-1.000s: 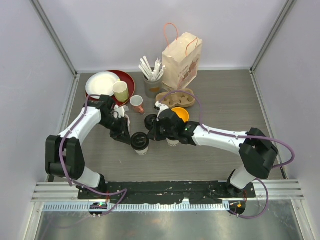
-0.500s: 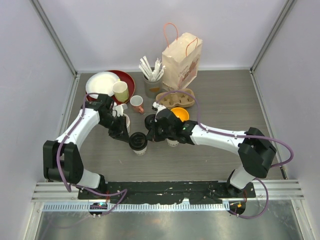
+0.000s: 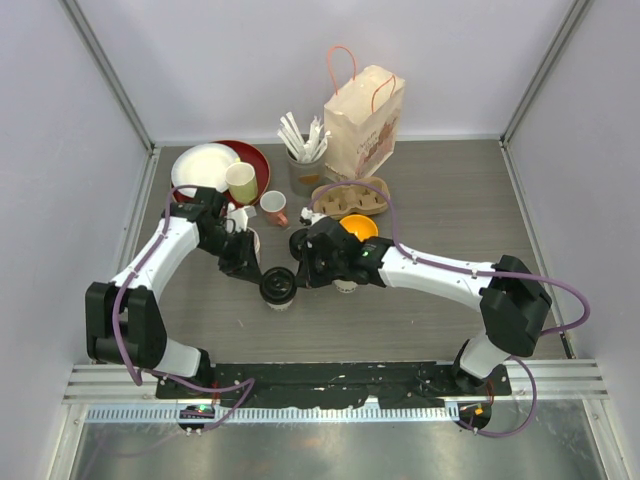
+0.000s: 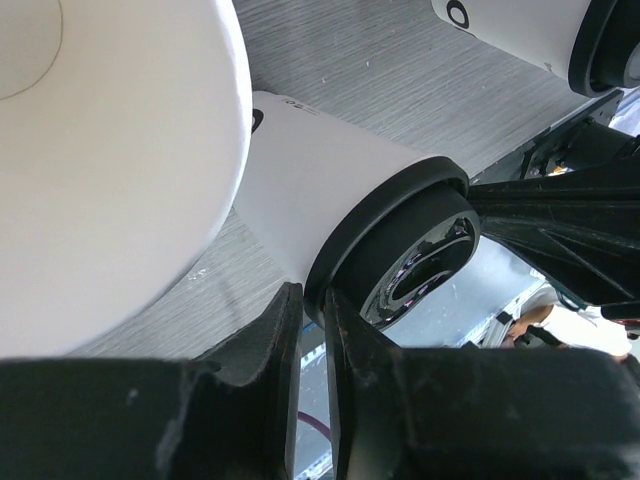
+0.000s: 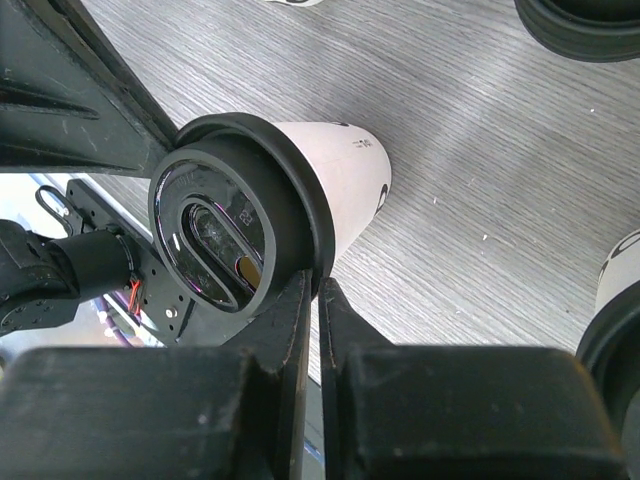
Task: Pack the takeout coffee
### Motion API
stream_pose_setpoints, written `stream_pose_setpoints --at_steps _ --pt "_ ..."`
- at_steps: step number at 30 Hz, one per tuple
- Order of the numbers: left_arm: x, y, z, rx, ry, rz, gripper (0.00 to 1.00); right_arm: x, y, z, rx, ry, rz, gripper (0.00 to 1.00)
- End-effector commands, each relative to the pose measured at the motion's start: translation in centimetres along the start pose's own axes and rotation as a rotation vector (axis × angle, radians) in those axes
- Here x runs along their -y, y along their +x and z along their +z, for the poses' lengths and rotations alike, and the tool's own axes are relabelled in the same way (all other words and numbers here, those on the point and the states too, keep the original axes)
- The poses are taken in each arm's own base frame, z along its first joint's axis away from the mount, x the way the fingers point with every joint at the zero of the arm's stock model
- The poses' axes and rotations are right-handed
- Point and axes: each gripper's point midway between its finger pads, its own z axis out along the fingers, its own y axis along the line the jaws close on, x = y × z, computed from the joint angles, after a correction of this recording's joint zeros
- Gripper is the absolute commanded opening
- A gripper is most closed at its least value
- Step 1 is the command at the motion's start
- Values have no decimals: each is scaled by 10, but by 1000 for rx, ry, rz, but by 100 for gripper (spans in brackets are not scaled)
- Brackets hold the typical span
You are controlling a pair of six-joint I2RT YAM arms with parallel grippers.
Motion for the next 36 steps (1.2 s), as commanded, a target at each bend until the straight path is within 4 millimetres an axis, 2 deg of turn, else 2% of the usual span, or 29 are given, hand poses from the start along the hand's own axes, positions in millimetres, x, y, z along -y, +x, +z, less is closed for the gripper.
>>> stream_pose_setpoints --at_steps 1,9,15,19,22,23,26,29,31,33,34,36 --pt "8 -22 -3 82 37 66 19 -14 24 -10 -103 -31 -48 9" --pt "-3 -24 -2 71 10 34 23 -32 5 -18 -60 -74 -77 20" --pt "3 -30 -8 85 19 43 28 -37 -7 -24 -27 -81 -99 24" --pt "8 -33 -16 94 19 61 30 -47 -26 -43 38 -109 -142 32" --pt "16 -36 -24 116 36 93 35 -46 -42 -58 89 -85 -183 37" --pt "21 -37 -28 121 45 104 36 -48 -50 -69 115 -77 -194 38" --pt "33 -35 -40 123 73 136 44 -43 -70 -90 177 -43 -232 44" --pt "40 -38 -51 147 74 177 50 -27 -95 -110 242 22 -251 50" --pt "48 -40 -61 171 77 209 55 -9 -121 -130 325 100 -245 54" --pt "54 -41 -69 184 84 224 61 2 -145 -152 401 152 -253 57" --pt "59 -44 -75 204 87 239 62 18 -165 -167 465 217 -231 61" --pt "65 -48 -80 226 97 252 66 32 -183 -181 513 280 -251 65"
